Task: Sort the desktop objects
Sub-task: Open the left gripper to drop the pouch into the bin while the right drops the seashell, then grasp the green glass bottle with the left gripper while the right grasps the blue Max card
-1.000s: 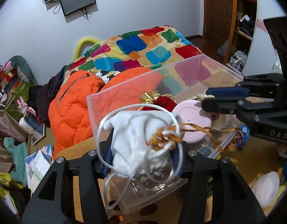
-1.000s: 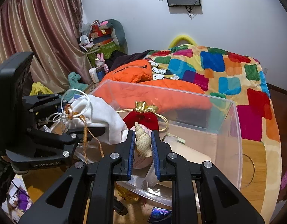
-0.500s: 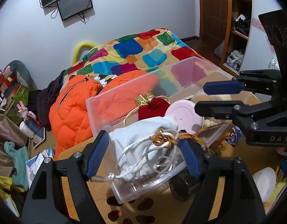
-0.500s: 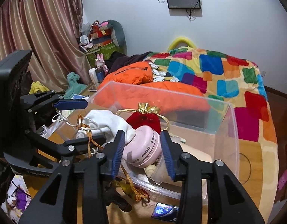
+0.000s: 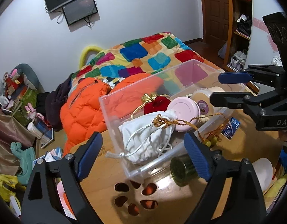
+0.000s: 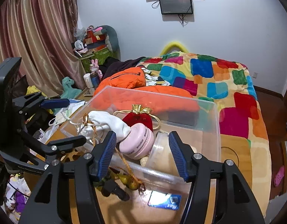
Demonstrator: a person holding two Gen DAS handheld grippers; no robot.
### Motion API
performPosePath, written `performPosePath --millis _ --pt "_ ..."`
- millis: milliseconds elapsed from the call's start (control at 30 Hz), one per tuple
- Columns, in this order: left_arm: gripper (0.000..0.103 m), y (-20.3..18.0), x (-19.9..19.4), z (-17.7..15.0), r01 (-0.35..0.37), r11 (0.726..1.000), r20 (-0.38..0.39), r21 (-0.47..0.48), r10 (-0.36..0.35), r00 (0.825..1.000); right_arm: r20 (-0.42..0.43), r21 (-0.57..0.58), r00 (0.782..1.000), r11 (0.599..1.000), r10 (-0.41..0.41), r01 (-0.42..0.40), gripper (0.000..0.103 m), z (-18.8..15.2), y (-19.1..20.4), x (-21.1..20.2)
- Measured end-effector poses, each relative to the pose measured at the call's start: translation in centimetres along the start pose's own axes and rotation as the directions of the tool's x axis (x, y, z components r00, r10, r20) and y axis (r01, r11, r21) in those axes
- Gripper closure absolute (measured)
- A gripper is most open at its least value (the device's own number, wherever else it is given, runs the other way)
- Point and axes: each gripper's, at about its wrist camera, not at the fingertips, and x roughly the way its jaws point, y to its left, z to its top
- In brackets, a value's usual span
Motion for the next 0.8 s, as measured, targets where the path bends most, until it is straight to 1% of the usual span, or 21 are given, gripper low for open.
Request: performPosePath --millis 33,67,133,233,433,533,600,800 --pt "0.013 -0.1 -0.3 -0.1 -0.005 1.000 0.003 -0.001 0.005 1.000 -0.003 0.002 1.000 1.000 0.001 -0.001 0.041 -0.2 0.0 -0.2" --pt "0.013 -0.1 -0.6 -0.1 -0.007 1.000 0.005 -0.002 0.007 1.000 -0.006 0.008 1.000 1.000 0.000 0.000 0.033 -0.3 0.0 -0.5" --pt "0.009 -0.3 -1.2 -0.3 -0.018 1.000 0.016 -0.007 0.018 1.000 0.003 0.018 1.000 1.000 -0.001 0.001 0.028 -0.6 0.0 -1.2" --pt "0.008 -0.5 -2.0 -0.7 -0.029 0.999 0.028 -0.015 0.030 0.999 0.025 0.020 0.999 1.000 -0.022 0.021 0.023 -1.1 0.1 -2.5" --pt "0.007 -0.8 -3.3 -1.9 -0.021 0.998 0.040 -0.063 0.024 0.999 0.042 0.039 0.997 0.997 -0.067 0.065 0.022 -2.4 -0.5 -4.4" --pt "0.007 -1.4 -4.0 -2.8 -0.030 0.997 0.073 -0.071 0.035 0.997 0.035 0.049 0.995 0.994 -0.095 0.093 0.022 -3.3 -0.9 -4.9" --pt "0.007 -1.7 -4.1 -3.3 -0.027 0.996 0.079 -0.080 0.034 0.996 0.023 0.054 0.994 0.993 -0.103 0.101 0.022 -4.0 -1.1 -5.0" --pt "0.007 -3.0 -3.1 -4.7 0.033 0.993 0.054 -0.115 -0.027 0.998 -0.015 0.055 0.994 0.993 -0.104 0.105 0.022 -5.6 -1.6 -4.6"
